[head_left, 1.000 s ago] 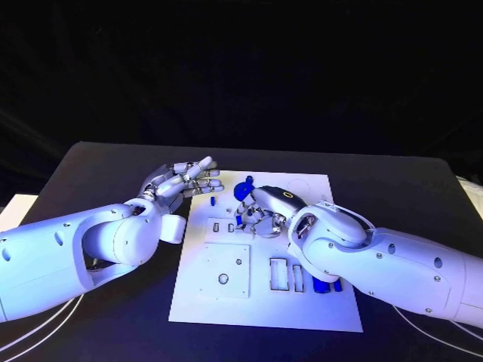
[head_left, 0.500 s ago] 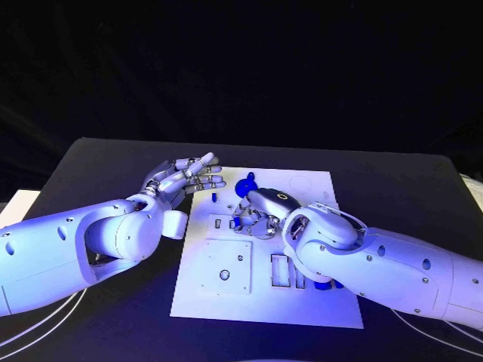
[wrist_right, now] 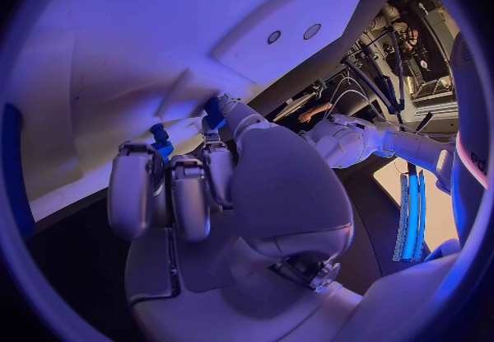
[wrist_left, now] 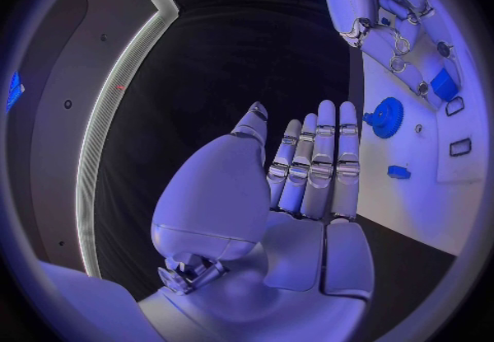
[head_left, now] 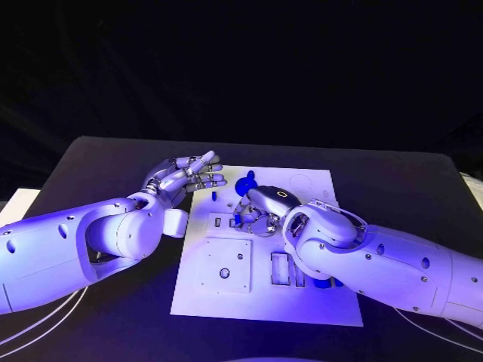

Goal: Assemble the parts on the task board

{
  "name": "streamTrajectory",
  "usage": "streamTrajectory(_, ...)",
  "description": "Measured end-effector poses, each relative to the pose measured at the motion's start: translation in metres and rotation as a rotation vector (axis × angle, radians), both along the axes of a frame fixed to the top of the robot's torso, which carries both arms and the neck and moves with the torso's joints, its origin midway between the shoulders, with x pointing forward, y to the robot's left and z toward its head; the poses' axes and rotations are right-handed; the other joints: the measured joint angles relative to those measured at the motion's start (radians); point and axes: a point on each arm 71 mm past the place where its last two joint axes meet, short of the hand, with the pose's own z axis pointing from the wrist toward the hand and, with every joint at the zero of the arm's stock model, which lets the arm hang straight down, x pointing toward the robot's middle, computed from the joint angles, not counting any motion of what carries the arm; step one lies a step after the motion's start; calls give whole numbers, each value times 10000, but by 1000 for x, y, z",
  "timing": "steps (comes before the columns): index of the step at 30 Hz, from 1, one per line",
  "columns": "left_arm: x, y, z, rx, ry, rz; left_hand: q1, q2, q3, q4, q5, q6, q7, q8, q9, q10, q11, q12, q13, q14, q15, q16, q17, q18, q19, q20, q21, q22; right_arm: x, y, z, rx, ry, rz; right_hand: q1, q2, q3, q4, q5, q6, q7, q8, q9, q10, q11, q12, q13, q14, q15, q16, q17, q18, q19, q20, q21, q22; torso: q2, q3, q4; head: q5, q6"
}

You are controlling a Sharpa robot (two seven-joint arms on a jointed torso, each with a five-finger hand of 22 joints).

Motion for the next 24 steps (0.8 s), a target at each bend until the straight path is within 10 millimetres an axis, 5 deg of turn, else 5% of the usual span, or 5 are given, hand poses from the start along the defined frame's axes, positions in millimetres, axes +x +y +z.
streamTrajectory(20, 0, 0, 0, -15, 12, -35, 0, 0, 43, -43, 0, 0, 0, 0, 0, 0, 0, 0, 0, 0, 0, 0, 19, 1, 0, 0, -47, -8, -2, -3, 0, -561, -31, 66, -455, -337, -91, 12, 64, 120, -103, -142, -35, -129, 88, -285, -418, -1, -1, -38, -2, -1, 0, 0, -81, -117, -2, -4, 12, -14, -68)
streamTrajectory(24, 0, 0, 0, -17, 14, -40, 0, 0, 43, -43, 0, 0, 0, 0, 0, 0, 0, 0, 0, 0, 0, 0, 18, 1, 0, 0, -47, -8, -2, -4, -1, -604, -64, 0, -648, -511, -197, 118, 98, -101, 75, -268, -98, -342, 158, -787, -1061, -38, 37, -99, -3, -1, -38, 38, -124, -166, -2, -4, 12, -16, -59)
